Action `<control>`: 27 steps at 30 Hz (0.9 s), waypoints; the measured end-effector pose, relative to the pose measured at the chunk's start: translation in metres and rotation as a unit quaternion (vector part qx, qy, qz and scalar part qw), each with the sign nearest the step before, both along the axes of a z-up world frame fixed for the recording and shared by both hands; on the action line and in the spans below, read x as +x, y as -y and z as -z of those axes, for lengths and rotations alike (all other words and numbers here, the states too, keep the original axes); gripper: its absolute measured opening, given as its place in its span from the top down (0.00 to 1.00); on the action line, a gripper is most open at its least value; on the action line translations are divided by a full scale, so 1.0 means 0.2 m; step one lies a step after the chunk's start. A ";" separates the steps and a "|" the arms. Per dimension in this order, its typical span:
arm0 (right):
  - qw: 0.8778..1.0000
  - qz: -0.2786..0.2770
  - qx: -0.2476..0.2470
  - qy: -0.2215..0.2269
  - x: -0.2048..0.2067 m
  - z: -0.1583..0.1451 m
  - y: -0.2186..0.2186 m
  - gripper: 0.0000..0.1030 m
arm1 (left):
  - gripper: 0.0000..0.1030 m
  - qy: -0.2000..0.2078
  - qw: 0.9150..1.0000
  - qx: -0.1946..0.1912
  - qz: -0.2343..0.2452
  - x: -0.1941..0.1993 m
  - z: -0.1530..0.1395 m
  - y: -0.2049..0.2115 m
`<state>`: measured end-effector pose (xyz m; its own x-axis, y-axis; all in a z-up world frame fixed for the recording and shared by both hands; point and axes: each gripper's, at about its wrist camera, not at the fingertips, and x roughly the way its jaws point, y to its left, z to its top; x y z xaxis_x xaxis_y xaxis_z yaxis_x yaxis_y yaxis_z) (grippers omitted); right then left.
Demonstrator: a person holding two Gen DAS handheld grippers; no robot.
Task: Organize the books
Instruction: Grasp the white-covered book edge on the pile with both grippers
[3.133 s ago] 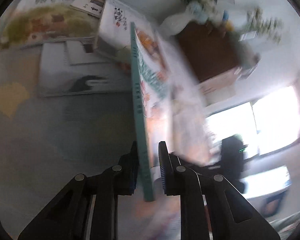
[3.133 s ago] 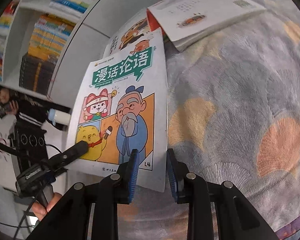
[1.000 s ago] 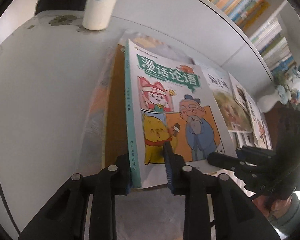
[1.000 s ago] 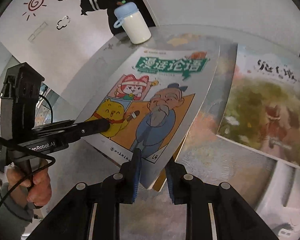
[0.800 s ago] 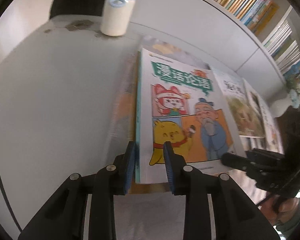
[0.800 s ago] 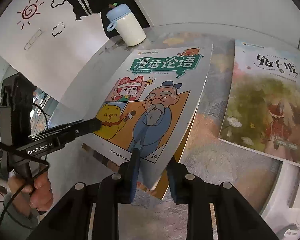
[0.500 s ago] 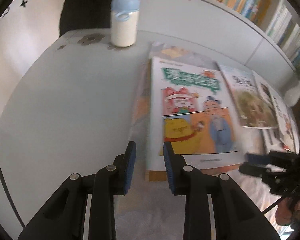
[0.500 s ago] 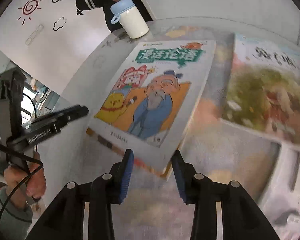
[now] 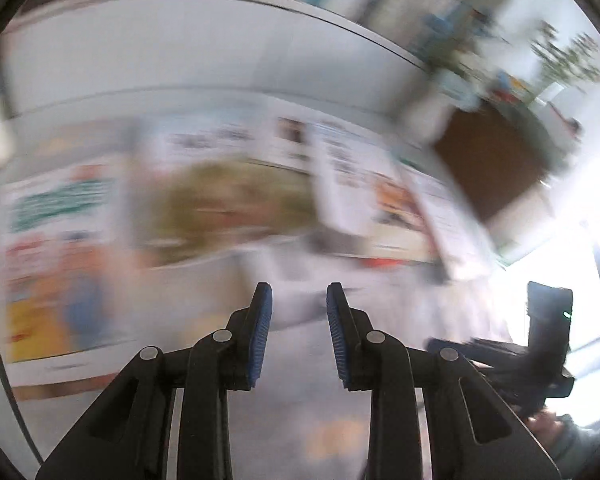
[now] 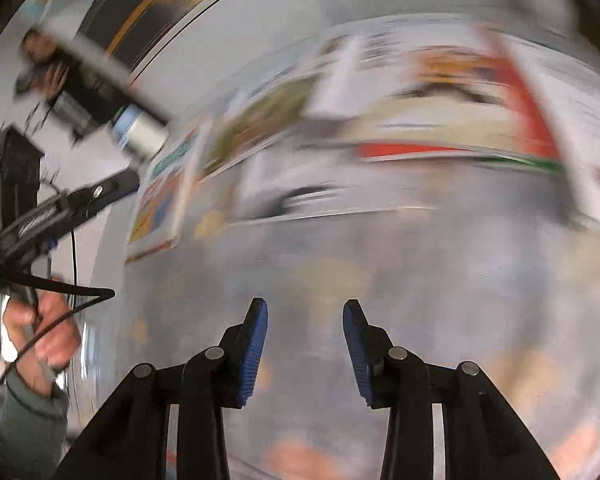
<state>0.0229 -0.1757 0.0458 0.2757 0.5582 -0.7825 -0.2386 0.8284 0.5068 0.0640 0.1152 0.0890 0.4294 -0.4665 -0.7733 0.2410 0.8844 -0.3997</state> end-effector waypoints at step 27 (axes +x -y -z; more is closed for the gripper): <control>0.973 0.230 -0.022 0.026 0.56 0.12 1.35 0.71 | 0.76 -0.053 0.995 0.037 0.071 0.42 0.36 1.38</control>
